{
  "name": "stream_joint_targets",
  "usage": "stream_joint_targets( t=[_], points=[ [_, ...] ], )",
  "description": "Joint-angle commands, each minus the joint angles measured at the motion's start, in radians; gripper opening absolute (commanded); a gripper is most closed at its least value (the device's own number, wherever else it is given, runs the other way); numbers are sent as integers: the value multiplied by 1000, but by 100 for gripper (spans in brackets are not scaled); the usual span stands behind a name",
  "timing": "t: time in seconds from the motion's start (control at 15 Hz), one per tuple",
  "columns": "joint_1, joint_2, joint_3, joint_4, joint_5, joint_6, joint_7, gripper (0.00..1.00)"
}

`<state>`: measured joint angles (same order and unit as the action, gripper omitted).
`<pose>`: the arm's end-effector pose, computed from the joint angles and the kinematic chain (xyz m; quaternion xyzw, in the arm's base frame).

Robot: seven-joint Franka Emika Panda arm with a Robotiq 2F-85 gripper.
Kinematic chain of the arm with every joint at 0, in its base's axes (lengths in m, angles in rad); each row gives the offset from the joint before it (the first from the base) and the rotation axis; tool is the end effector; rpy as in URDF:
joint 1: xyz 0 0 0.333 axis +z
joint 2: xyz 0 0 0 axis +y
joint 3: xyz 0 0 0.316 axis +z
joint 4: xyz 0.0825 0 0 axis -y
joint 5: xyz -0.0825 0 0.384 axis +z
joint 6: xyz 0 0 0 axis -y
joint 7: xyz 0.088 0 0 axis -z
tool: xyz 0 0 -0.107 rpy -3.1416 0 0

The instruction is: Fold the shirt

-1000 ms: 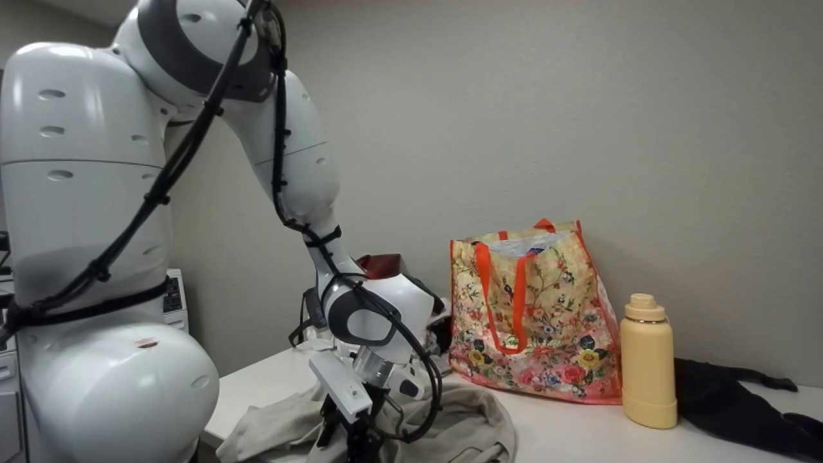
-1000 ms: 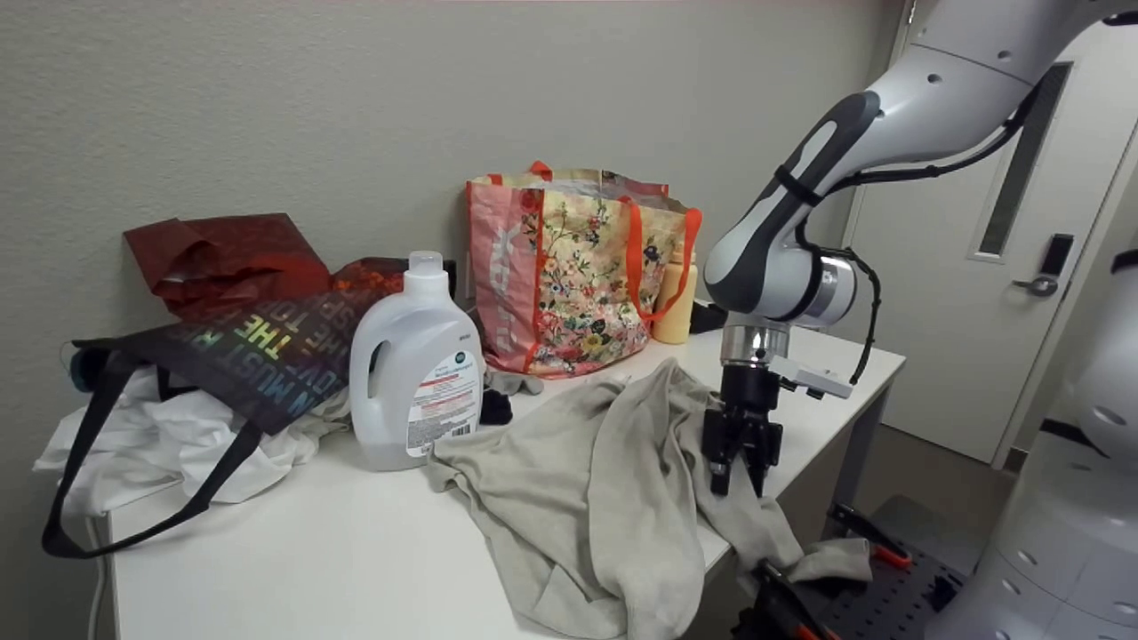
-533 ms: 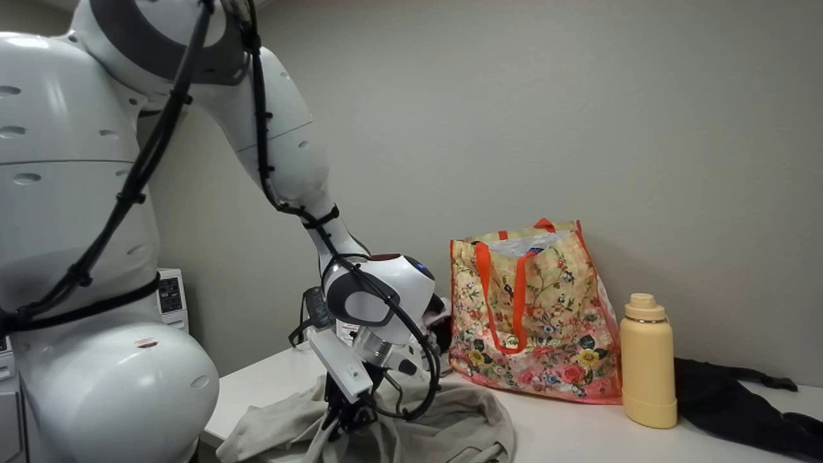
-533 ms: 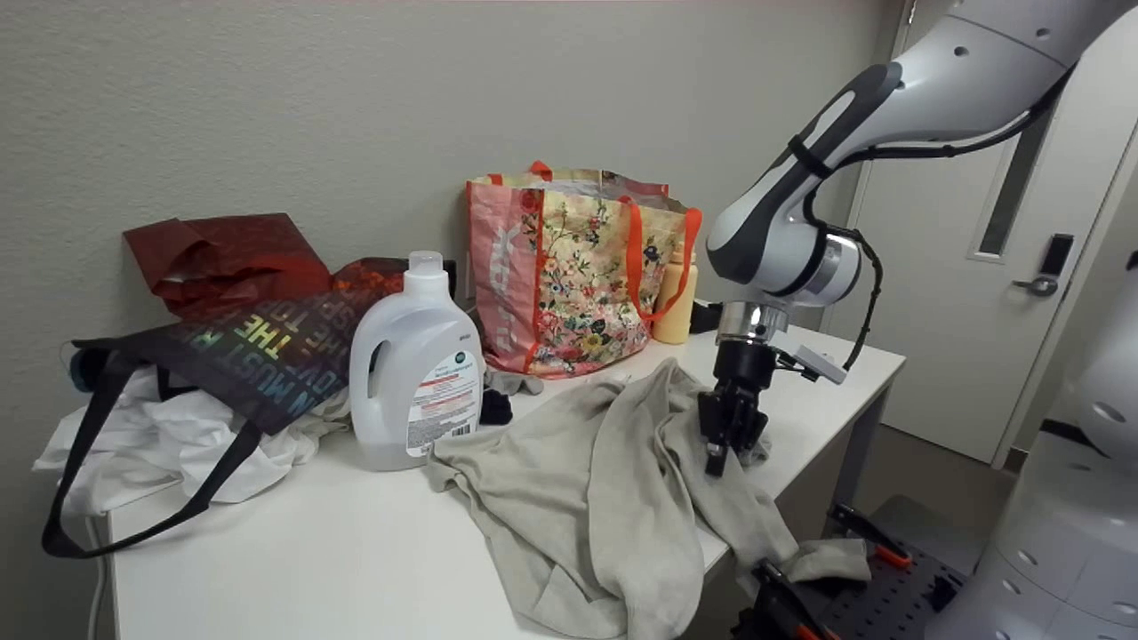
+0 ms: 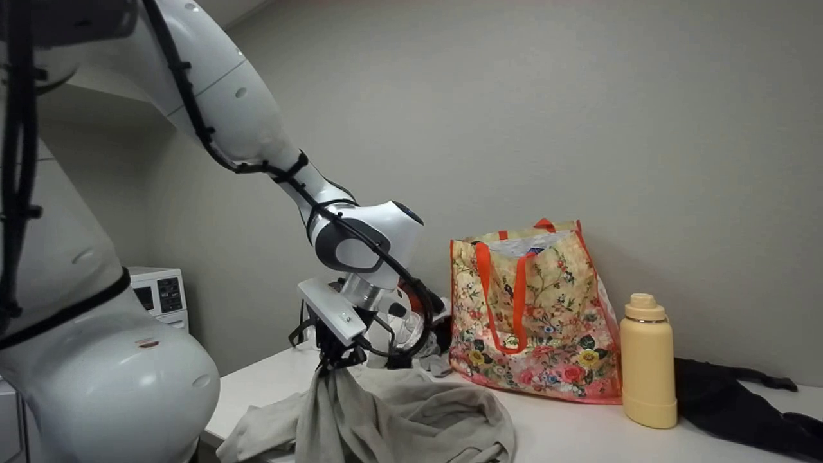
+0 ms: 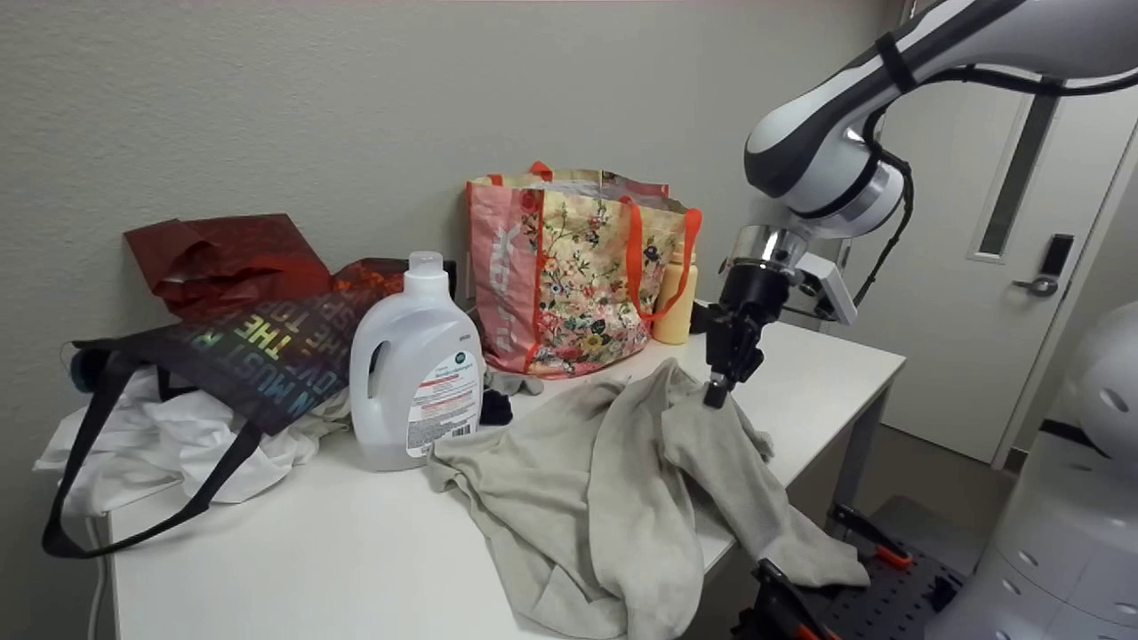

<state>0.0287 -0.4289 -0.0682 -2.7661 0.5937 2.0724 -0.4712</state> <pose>0.3413 0.0176 0.3284 -0.9591 -0.0376 0.0629 0.2733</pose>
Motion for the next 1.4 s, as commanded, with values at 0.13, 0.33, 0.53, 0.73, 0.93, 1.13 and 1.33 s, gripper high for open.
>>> stream_joint_targets(
  t=[0.13,0.33,0.53,0.73,0.93,1.13,1.33],
  points=[
    [63,-14,-18,55,139,49,8,1],
    [84,73,22,91,235,167,43,1],
    [96,207,66,130,271,279,99,1],
    [98,351,115,180,257,374,202,1],
    [100,442,149,216,159,435,195,31],
    [90,435,158,211,14,443,191,52],
    [77,320,149,167,-109,371,177,74]
  ],
)
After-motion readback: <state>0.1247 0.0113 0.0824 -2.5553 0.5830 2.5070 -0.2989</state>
